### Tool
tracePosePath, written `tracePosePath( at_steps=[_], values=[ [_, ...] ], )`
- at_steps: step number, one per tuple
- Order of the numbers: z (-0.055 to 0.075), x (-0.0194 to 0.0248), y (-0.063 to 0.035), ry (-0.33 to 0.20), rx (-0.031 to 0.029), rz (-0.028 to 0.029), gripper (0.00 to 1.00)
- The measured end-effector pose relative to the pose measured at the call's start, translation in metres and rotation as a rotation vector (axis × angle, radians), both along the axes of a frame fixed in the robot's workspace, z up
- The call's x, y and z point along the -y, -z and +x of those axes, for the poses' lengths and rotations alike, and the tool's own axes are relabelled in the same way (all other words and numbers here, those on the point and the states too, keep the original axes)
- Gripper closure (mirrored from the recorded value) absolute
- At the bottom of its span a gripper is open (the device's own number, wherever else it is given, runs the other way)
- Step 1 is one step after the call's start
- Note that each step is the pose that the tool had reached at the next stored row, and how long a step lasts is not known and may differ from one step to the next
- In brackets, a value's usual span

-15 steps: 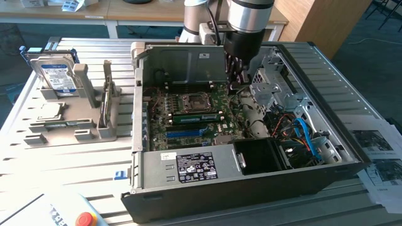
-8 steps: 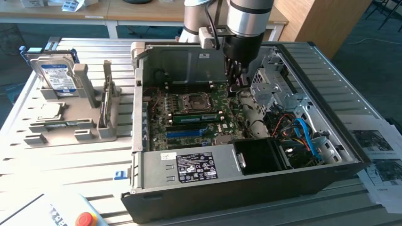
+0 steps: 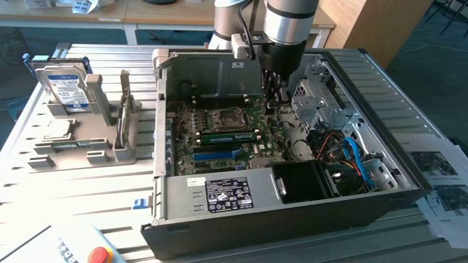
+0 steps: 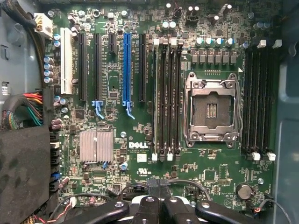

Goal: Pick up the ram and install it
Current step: 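Press down the ram until it locks into place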

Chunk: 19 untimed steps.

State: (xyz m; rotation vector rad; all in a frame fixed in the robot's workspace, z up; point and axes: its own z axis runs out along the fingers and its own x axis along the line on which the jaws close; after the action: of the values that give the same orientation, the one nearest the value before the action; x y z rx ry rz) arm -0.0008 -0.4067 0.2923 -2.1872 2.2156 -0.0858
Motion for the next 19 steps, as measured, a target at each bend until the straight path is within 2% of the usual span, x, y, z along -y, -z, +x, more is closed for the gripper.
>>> tracePosePath(
  at_steps=[3,5,9,12,13,19],
  values=[
    [0.0000,0.0000,0.0000,0.000,-0.0001,0.0000,0.90],
    [0.0010,0.0005,0.0002,0.000,-0.0050,0.0026,0.90],
    [0.0036,0.0023,0.0001,0.000,-0.0242,0.0118,0.90],
    [0.0056,0.0031,0.0000,0.000,-0.0404,0.0158,0.90],
    [0.0059,0.0031,0.0001,0.000,-0.0431,0.0165,0.90],
    [0.0060,0.0032,0.0000,0.000,-0.0437,0.0165,0.90]
  ],
)
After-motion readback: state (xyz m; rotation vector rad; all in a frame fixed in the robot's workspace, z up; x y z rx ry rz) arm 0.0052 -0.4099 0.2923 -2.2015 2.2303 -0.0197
